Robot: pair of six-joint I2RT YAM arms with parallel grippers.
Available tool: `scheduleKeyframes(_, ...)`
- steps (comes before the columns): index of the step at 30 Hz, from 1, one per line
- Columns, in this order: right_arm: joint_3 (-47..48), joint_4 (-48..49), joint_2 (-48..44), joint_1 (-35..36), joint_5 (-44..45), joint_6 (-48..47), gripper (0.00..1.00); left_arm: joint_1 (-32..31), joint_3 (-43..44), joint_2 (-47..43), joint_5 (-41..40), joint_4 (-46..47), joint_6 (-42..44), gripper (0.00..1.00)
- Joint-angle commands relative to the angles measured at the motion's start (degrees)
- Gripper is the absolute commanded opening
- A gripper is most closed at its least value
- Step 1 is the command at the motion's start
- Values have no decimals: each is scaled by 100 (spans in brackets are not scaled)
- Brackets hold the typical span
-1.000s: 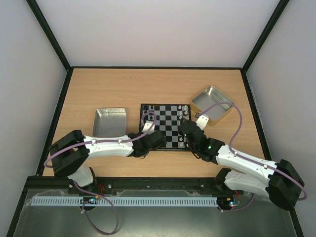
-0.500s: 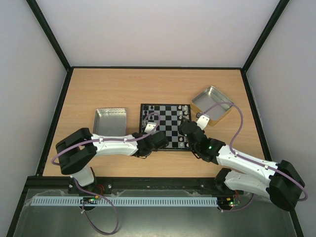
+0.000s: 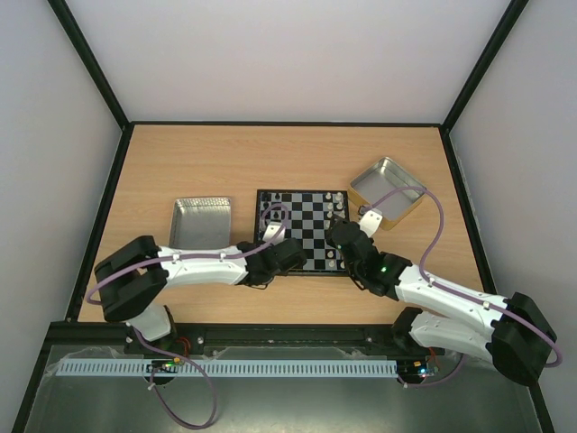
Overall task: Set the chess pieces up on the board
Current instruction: Place the chess piece on the chessboard, then reset both arms
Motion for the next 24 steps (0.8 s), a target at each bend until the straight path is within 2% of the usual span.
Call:
scheduleKeyframes(1, -39, -86, -8, -20, 233, 61, 44, -26, 43, -382, -64, -40, 48, 24)
scheduleKeyframes(5, 21, -186, -60, -21, 285, -1, 45, 83, 220, -824, -110, -91, 149, 30)
scheduleKeyframes(8, 107, -218, -79, -44, 299, -259, 46, 427, 160, -1377, 95, 40, 343, 36)
scheduleKeyframes(10, 204, -286, -55, -101, 248, -476, 49, 746, 29, -1838, 305, 164, 525, 48)
scheduleKeyframes(12, 308, -366, -30, -189, 157, -749, 53, 1106, -159, -2359, 531, 304, 826, 55)
scheduleKeyframes(13, 358, -391, -20, -252, 54, -926, 55, 1287, -245, -2605, 597, 331, 965, 61)
scheduleKeyframes(16, 547, -551, -53, -432, -38, -1360, 62, 1875, -502, -3371, 715, 300, 1366, 73)
scheduleKeyframes(19, 742, -817, -237, -535, 126, -1740, 74, 2391, -655, -4091, 829, 172, 1833, 85)
scheduleKeyframes(22, 956, -1126, -580, -556, 428, -2113, 83, 2646, -608, -4712, 650, -154, 1984, 97)
scheduleKeyframes(24, 1075, -1370, -940, -557, 657, -2309, 90, 2662, -557, -5144, 525, -373, 2007, 99)
